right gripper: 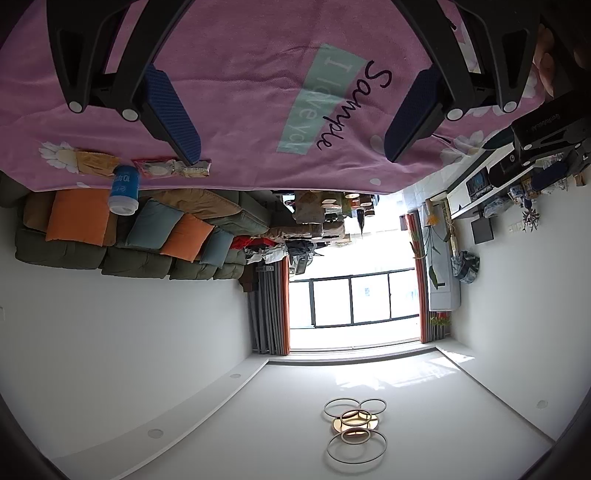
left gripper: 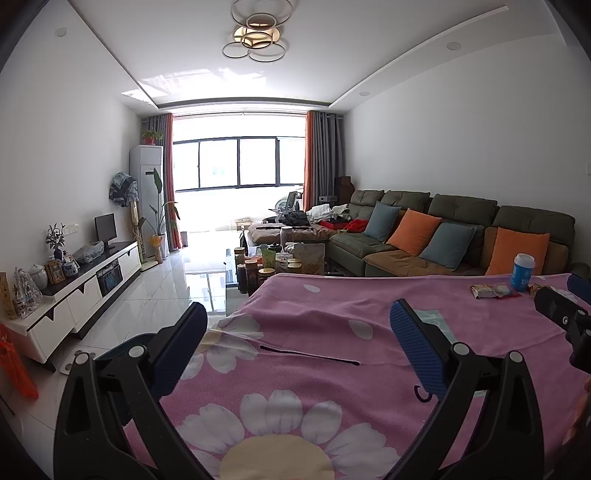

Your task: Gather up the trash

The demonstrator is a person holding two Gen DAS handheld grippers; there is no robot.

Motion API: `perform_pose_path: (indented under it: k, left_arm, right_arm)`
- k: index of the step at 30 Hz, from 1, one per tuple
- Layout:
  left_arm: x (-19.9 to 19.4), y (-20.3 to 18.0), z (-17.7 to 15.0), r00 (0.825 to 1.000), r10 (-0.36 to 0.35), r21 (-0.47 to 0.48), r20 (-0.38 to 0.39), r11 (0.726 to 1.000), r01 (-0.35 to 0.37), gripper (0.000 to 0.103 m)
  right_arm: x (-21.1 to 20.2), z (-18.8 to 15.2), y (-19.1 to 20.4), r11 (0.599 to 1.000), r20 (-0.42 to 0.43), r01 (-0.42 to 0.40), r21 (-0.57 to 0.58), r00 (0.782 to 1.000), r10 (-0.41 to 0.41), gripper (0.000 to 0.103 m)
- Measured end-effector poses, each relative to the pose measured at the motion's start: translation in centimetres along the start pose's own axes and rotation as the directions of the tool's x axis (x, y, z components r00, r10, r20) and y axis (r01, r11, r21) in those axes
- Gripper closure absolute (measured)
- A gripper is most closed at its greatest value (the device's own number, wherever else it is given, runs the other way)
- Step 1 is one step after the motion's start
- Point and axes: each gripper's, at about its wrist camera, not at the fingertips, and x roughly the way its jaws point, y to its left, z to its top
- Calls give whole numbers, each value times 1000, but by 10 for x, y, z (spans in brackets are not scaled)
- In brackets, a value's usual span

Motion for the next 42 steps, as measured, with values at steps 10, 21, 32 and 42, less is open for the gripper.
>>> perform_pose_path:
  k: [10,21,32,42]
  left_arm:
    - [-4,-1,1,1000,12,2,7,1000,-12,6]
    - [-4,4,2,1000,21,-6,7,1000,-21,6]
    - [-4,6,3,1000,30,-7,9,1000,-30,6]
    - [-3,6,4,999,34,-9,12,999,-34,6]
  right_arm:
    - [-1,1,-2,1000,2,4,3,1000,-4,7]
    - [-1,2,-3,1000,5,8,4,1000,-8,7]
    - [0,3,-3,1000,5,10,2,1000,-10,7]
    - [0,3,-3,1000,7,10,3,1000,-10,7]
